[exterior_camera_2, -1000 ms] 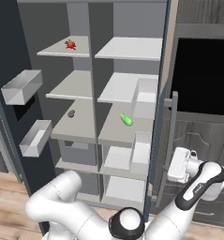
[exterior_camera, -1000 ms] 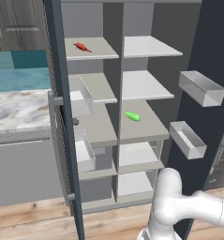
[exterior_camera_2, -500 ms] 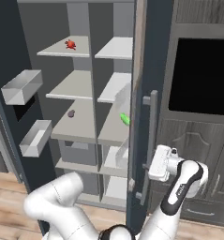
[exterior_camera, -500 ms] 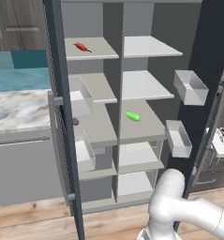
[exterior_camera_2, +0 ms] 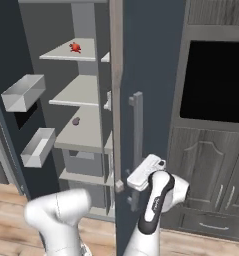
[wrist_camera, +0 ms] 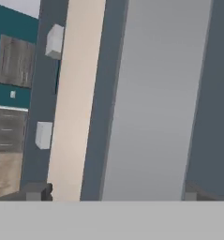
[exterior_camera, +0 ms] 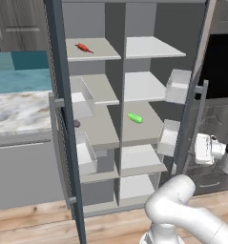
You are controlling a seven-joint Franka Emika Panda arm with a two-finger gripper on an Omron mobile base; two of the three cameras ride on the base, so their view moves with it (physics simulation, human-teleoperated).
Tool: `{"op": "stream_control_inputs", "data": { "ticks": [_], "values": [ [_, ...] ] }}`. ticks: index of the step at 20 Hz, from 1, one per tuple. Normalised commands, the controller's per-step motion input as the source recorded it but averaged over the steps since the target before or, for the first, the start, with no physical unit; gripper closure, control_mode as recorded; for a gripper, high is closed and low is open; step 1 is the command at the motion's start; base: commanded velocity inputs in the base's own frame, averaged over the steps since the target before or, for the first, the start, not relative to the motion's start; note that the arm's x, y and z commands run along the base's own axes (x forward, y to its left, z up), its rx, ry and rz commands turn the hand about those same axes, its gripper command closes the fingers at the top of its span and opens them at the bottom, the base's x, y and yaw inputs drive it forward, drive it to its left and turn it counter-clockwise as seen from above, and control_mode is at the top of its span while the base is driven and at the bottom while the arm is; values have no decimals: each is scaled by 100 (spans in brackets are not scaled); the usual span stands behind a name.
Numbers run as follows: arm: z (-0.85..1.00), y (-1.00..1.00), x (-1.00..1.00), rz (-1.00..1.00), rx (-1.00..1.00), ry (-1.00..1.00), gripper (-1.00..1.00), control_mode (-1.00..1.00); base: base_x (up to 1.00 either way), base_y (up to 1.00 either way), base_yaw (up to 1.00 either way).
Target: There's a fish in the fridge that needs to be moved to the freezer for freezing. Pick up the fish from the fridge, place it on any shelf in the freezer, and close the fridge and freezer doors when done.
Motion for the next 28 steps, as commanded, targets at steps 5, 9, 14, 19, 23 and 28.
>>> {"op": "stream_control_inputs", "data": {
  "ticks": [5,9,14,19,23,28],
  "values": [
    [20,97,19,-24,0,18,-100,-100,0,0,0],
    [36,69,37,-13,0,22,-100,-100,0,0,0],
    [48,49,52,-1,0,26,-100,-100,0,0,0],
    [16,50,37,-1,0,16,-100,-100,0,0,0],
    [0,63,35,-6,0,0,-100,-100,0,0,0],
    [0,56,53,-12,0,0,-100,-100,0,0,0]
  ]
}}
